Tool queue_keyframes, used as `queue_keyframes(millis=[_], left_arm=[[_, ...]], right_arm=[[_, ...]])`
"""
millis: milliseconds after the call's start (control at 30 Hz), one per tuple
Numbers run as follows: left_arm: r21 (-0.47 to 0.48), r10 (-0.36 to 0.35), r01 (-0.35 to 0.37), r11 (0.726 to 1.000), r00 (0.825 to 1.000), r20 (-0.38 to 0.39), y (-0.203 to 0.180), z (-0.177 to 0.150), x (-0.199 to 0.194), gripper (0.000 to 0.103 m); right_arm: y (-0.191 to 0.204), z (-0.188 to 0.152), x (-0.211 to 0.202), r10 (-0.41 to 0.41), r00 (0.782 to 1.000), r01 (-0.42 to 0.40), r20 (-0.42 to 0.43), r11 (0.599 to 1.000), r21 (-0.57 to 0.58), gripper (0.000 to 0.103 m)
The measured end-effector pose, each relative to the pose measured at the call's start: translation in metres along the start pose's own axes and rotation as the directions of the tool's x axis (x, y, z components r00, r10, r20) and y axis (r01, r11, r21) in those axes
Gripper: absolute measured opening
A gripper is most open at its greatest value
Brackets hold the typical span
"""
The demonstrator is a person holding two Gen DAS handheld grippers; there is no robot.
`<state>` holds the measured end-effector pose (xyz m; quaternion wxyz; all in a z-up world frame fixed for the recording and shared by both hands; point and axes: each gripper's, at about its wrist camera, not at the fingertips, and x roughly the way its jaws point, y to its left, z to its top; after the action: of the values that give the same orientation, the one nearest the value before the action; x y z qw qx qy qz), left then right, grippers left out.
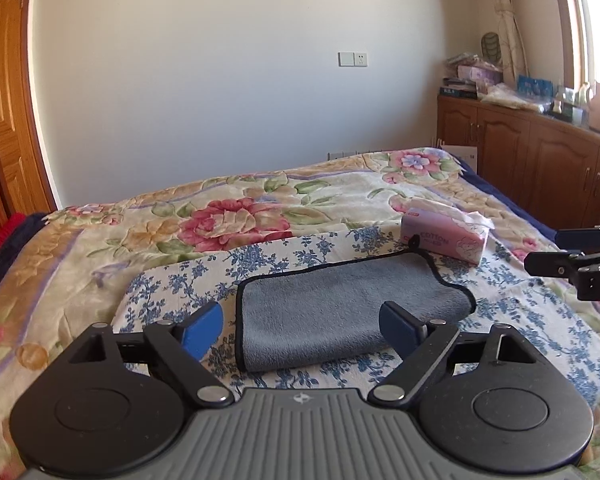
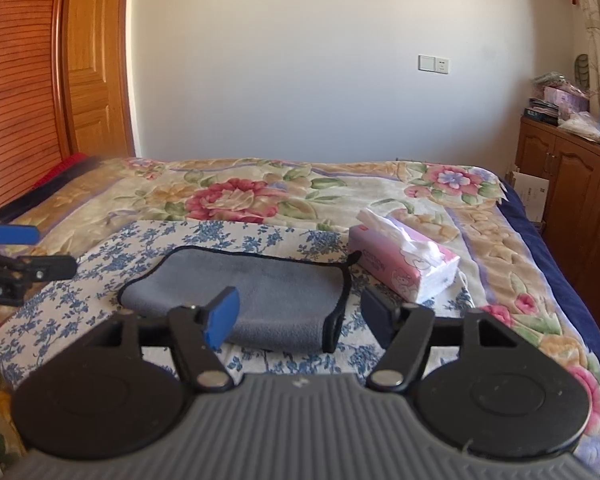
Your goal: Fold towel
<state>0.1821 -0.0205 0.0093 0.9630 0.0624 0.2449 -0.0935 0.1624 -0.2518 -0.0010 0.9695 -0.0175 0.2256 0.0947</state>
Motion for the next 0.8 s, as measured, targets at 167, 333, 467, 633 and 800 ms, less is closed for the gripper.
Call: queue_keyframes(millis=[167, 333, 467, 633, 800], left_arm=[[-0.016, 0.001, -0.001, 1.000, 1.000, 0.001, -0.004, -0.006, -0.014, 0.090], [-0.034, 0.012, -0.011, 0.999, 1.000, 0.010, -0.003, -0.008, -0.031, 0.093], [-0.039, 0.019, -0.018, 0.999, 1.000, 0.019, -0.003, -0.009, -0.044, 0.095], [-0.040, 0.022, -0.021, 0.999, 0.999, 0.028, -0.002, -0.010, -0.060, 0.098], [-0.043, 0.022, -0.020, 0.999, 0.999, 0.048, 0.000, -0.008, -0.079, 0.101]], right_arm=[[0.002, -0.006, -0.015, -0.017, 1.000, 0.017, 0.001, 1.000, -0.001, 0.075], [0.005, -0.008, -0.028, -0.018, 1.000, 0.018, 0.011, 1.000, -0.005, 0.087], [0.008, -0.009, -0.037, -0.020, 1.000, 0.021, 0.013, 1.000, -0.008, 0.096], [0.012, -0.010, -0.051, -0.019, 0.999, 0.019, 0.029, 1.000, -0.003, 0.103], [0.017, -0.011, -0.060, -0.016, 1.000, 0.016, 0.022, 1.000, 0.001, 0.103]])
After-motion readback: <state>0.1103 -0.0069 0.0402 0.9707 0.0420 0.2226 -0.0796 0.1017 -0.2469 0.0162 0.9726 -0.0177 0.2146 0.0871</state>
